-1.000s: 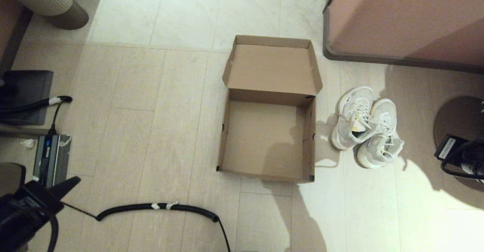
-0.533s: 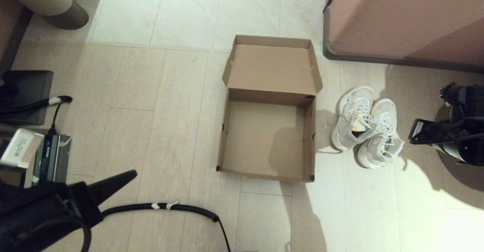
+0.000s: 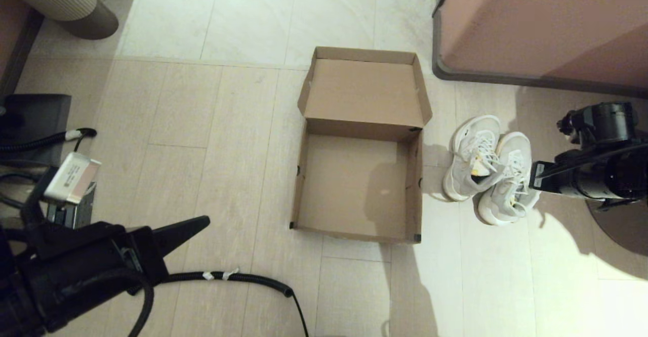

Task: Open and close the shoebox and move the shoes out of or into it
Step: Put the shoes into the shoe box

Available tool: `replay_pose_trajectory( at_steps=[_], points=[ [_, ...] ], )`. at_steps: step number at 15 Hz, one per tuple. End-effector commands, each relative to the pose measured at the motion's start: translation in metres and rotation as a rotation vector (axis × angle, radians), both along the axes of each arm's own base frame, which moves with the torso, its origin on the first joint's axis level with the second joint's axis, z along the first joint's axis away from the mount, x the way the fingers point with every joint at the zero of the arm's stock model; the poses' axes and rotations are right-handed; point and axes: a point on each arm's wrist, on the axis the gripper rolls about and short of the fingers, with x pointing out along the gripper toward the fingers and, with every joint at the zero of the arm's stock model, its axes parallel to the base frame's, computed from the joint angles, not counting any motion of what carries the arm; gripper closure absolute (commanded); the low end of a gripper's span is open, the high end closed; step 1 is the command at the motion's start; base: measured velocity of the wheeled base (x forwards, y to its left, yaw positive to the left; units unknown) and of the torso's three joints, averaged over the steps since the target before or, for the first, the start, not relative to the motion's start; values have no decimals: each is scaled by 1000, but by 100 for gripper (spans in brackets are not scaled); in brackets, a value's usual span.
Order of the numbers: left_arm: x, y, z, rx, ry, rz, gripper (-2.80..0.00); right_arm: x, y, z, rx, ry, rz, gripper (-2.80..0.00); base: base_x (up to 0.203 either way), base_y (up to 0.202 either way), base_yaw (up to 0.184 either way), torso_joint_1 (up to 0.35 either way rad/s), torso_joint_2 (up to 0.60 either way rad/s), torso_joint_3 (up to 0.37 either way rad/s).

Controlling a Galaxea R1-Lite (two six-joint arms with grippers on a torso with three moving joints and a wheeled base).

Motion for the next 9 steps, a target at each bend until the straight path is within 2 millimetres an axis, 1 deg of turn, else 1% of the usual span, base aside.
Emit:
replay_pose_trajectory(
  at_steps=[1, 3, 6, 8, 9],
  points=[
    [2, 0, 0, -1, 1, 3, 0, 1, 0, 8, 4, -24, 0, 0, 0, 0, 0, 0, 0, 0],
    [4, -1, 0, 1, 3, 3, 0, 14, 7, 8, 53, -52, -10, 0, 0, 0, 0, 0, 0, 0],
    [10, -4, 10, -9, -22, 3, 0, 31, 20, 7, 94, -72, -4, 0, 0, 0, 0, 0, 0, 0],
    [12, -5, 15, -16, -36, -2, 0, 39, 27, 9, 94, -86, 7, 0, 0, 0, 0, 0, 0, 0],
    [12, -6, 16, -17, -37, -4, 0, 40, 28, 12, 88, -93, 3, 0, 0, 0, 0, 0, 0, 0]
  ],
)
